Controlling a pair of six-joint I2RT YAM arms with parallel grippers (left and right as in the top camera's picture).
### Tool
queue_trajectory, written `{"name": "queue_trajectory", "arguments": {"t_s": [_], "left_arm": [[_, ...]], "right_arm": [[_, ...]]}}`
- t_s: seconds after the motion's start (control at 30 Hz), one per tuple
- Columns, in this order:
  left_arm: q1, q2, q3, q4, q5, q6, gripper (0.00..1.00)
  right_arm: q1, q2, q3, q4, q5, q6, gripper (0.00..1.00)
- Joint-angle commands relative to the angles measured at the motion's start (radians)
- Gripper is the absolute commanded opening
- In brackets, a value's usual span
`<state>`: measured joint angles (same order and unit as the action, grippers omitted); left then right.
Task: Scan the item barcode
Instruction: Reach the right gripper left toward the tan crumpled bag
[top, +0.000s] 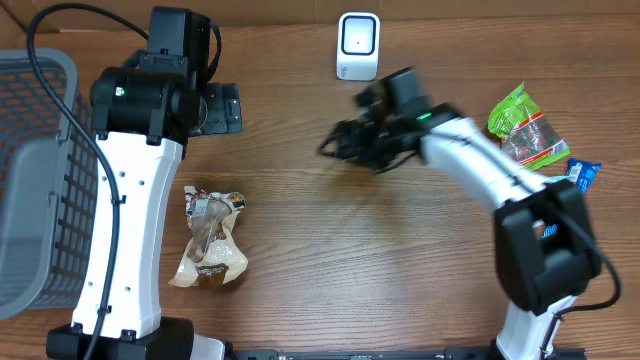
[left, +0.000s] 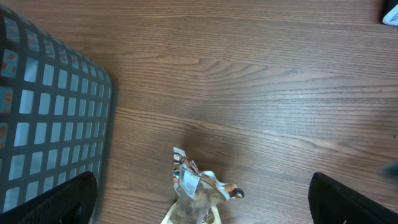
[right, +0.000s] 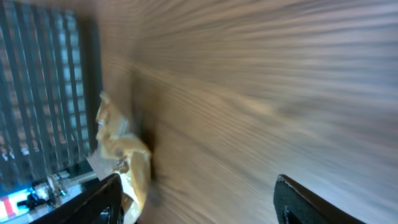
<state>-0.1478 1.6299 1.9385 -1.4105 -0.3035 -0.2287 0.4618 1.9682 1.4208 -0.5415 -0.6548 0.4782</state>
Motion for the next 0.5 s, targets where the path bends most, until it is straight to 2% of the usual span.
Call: {"name": "queue_trajectory", "arguments": {"t_s": [0.0, 0.43, 0.47], "left_arm": [[0.003, -0.02, 0.016, 0.001, -0.011, 0.015, 1.0], [0.003, -0.02, 0.016, 0.001, -0.011, 0.015, 0.99], [0.003, -0.02, 0.016, 0.001, -0.011, 0.015, 1.0]], "right_arm": [[0.098, -0.024, 0.018, 0.052, 0.128, 0.163, 0.8], [0.364, 0.143, 0.021, 0.309, 0.137, 0.203, 0.92], [0.385, 0.158, 0.026, 0.323, 0.137, 0.195, 0.95]]}}
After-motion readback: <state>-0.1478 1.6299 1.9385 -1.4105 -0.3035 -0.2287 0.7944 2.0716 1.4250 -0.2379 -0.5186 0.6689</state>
